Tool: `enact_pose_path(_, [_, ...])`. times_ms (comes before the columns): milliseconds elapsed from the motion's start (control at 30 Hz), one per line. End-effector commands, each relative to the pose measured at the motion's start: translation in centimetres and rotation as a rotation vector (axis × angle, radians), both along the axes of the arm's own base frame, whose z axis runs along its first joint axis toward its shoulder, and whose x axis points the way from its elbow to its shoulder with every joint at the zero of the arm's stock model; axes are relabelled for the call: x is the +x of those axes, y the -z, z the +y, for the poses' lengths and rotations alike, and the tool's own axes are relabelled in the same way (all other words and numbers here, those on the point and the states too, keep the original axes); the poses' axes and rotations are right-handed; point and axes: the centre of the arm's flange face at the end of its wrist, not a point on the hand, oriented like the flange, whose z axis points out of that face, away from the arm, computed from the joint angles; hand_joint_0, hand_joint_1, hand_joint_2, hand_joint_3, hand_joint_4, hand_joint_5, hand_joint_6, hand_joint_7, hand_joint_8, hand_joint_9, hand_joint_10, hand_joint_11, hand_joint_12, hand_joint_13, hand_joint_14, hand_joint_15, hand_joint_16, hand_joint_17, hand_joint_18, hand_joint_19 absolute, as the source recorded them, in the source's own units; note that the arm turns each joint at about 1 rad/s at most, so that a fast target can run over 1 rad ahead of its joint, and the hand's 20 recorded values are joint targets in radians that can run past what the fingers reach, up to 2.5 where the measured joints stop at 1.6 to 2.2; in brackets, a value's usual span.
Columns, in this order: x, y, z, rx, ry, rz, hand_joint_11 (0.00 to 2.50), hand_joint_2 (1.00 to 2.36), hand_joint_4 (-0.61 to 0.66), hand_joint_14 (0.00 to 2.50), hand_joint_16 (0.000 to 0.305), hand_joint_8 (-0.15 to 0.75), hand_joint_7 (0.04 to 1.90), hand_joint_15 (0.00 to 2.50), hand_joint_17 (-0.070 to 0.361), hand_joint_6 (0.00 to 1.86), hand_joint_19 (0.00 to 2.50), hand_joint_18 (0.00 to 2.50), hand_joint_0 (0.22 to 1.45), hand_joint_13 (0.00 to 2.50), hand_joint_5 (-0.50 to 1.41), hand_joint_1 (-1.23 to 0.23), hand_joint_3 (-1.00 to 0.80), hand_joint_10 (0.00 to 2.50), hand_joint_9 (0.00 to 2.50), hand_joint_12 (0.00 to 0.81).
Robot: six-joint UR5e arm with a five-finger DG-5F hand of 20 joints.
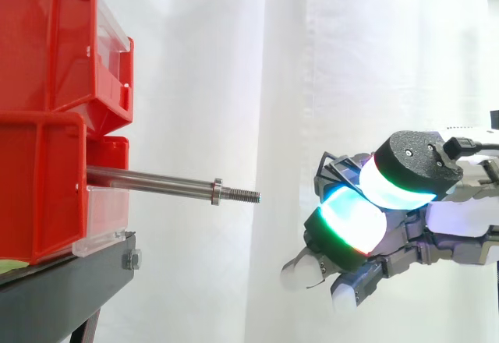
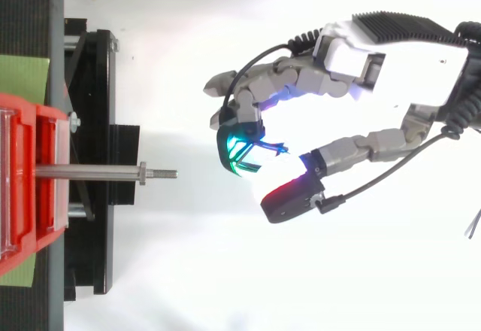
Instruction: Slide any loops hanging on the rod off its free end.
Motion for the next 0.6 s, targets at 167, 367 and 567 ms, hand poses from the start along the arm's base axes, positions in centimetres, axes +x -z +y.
enact_pose_path(167, [-0.3,-1.1,0.0,0.070,0.014,0.000,0.24,1.00,0.20,0.00,0.047,0.286,1.15,0.00,0.106,0.78,0.36,0.60,0.66,0.47,-0.18,-0.75,-0.44,0.01,0.68,0.325])
enact_pose_path(367, [0.1,-1.9,0.0,0.111,0.020,-0.010,0.24,1.00,0.18,0.00,0.047,0.282,1.15,0.00,0.105,0.78,0.36,0.61,0.66,0.49,-0.18,-0.76,-0.46,0.01,0.68,0.326])
enact_pose_path(567, [0.0,-1.8,0.1,0.114,0.018,0.002,0.23,1.01,0.16,0.00,0.047,0.290,1.19,0.00,0.105,0.77,0.41,0.60,0.62,0.49,-0.17,-0.62,-0.39,0.01,0.71,0.323])
